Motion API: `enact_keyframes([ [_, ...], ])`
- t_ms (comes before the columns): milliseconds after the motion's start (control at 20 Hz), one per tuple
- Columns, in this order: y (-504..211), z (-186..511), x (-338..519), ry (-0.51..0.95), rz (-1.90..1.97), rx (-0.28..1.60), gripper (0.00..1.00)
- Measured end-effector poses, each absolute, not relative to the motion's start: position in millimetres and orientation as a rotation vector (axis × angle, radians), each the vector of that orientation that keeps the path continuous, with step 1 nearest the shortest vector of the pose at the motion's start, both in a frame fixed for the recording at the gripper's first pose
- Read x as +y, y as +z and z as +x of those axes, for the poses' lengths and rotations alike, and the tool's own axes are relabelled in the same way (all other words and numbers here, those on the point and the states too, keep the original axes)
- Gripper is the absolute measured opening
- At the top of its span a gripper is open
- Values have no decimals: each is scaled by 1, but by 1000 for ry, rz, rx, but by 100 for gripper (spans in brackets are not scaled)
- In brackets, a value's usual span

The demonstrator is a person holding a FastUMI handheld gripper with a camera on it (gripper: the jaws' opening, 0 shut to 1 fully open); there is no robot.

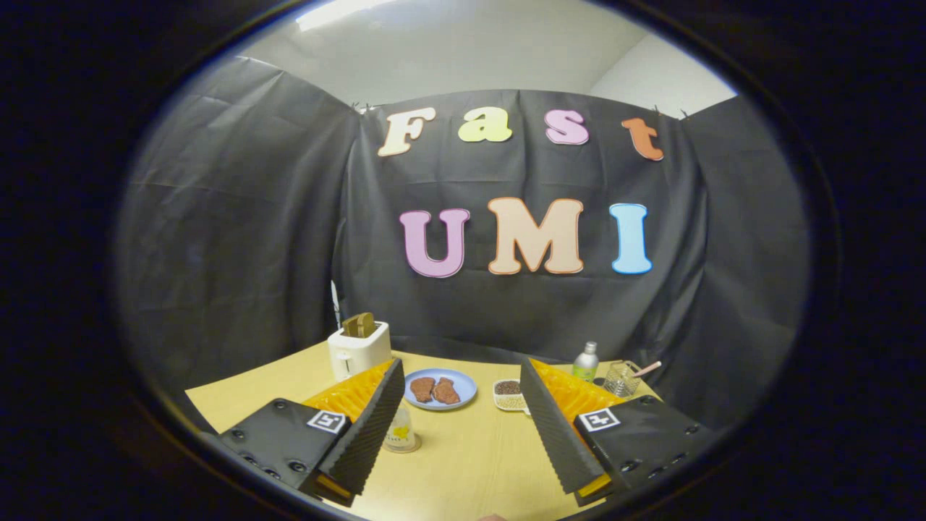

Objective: Take the bottle from table, then pour the juice into the cup, finally place the bottle on the coaster

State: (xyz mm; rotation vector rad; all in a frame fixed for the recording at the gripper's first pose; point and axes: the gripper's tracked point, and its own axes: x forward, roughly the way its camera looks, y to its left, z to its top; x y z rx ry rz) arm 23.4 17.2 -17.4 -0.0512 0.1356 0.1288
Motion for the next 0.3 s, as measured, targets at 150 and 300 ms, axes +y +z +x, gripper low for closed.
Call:
enact_keyframes([
  [150, -17, 23, 14, 117, -35, 130, 99],
  [300, -12, 24, 11, 105, -32, 113, 99],
])
